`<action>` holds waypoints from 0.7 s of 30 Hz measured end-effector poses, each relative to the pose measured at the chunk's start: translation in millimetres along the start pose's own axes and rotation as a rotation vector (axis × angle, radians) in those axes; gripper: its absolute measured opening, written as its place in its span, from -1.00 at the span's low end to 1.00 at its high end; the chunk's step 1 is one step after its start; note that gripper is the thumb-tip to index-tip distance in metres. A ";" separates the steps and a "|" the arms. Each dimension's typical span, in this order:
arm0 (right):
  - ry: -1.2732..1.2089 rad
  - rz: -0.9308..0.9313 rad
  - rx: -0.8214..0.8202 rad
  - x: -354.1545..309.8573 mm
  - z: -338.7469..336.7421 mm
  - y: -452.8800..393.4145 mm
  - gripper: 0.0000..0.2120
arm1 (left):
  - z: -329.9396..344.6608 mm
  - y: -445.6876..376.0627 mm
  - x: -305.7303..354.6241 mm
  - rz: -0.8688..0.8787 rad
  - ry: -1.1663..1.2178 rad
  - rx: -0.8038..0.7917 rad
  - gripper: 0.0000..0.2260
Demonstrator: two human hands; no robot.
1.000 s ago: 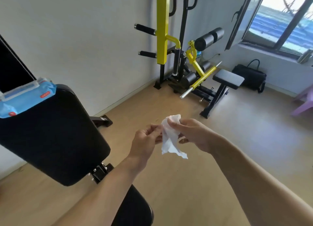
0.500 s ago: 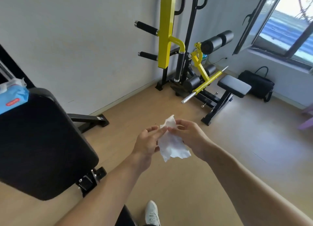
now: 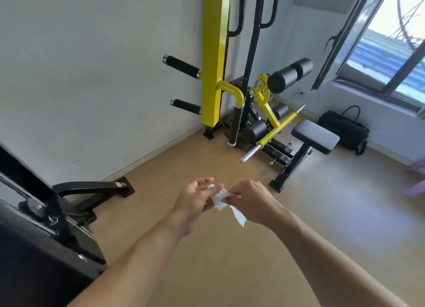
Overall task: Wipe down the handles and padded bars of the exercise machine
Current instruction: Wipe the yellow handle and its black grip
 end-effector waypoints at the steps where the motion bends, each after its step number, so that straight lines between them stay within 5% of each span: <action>1: 0.034 -0.011 -0.003 5.7 -5.8 -8.5 -0.75 | 4.5 -9.5 4.6 0.027 -0.051 -0.004 -0.77; 4: -0.094 0.052 -0.037 26.3 -22.2 -33.7 -0.73 | 18.0 -39.3 18.0 0.137 -0.202 0.085 -0.90; 9: -0.855 0.246 0.184 71.8 -45.1 -82.4 -0.71 | 52.4 -91.7 42.9 0.201 -0.210 0.206 -0.93; 15: -1.045 0.532 0.441 120.8 -77.5 -152.2 -0.74 | 93.9 -131.8 82.6 0.393 -0.367 0.187 -0.83; 21: -0.993 0.261 0.484 87.3 -83.8 -197.0 -0.87 | 124.9 -150.7 119.7 0.434 -0.349 0.182 -0.71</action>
Point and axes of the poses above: each hand's wrist, its own y-axis away from the middle knuckle, its own z-axis out of the palm, x = y × z, the point moved 2 cm from there along -y, towards the middle knuckle, and after that the axes turned 10 degrees about y, right-handed, at the moved point
